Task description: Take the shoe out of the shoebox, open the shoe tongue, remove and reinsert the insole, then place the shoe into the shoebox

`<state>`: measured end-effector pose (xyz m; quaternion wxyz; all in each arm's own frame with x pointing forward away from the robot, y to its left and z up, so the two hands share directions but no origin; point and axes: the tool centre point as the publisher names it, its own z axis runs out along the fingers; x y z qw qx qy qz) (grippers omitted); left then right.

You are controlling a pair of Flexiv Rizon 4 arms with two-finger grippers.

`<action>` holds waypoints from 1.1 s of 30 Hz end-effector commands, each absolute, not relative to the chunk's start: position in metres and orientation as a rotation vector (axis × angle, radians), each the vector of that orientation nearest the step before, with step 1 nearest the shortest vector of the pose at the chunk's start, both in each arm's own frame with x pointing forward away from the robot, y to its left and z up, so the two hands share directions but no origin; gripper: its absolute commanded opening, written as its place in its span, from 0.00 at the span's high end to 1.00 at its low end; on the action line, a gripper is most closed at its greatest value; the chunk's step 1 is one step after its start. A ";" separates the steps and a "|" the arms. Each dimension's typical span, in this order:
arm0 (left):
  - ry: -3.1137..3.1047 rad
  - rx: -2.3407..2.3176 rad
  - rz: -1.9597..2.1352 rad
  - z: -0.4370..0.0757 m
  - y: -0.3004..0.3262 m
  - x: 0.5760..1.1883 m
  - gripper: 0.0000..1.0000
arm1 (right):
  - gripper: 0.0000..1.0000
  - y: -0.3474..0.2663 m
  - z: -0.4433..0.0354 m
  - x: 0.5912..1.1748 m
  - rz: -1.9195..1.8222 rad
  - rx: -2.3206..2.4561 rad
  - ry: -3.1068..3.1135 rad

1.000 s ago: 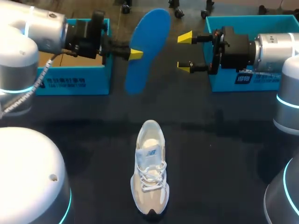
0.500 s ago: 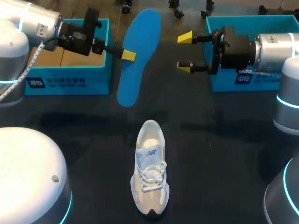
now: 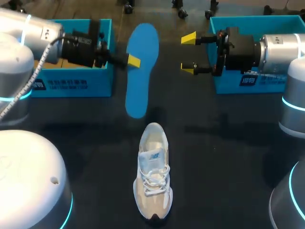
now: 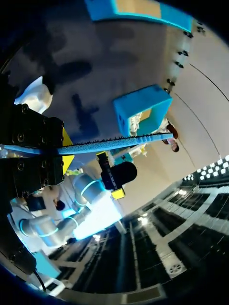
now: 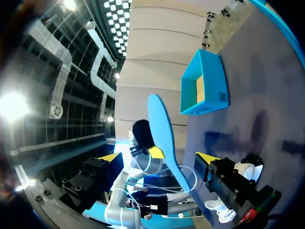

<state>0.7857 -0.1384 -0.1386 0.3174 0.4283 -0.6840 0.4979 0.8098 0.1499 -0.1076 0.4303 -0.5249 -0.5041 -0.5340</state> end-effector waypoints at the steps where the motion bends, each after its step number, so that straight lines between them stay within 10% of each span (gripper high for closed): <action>1: -1.696 1.163 1.299 -0.146 -0.144 0.775 1.00 | 0.00 0.150 -0.107 0.810 -1.327 -1.314 -1.261; 33: -1.373 1.247 1.108 -0.189 -0.175 0.787 1.00 | 0.00 0.158 -0.066 0.803 -0.715 -1.804 -1.702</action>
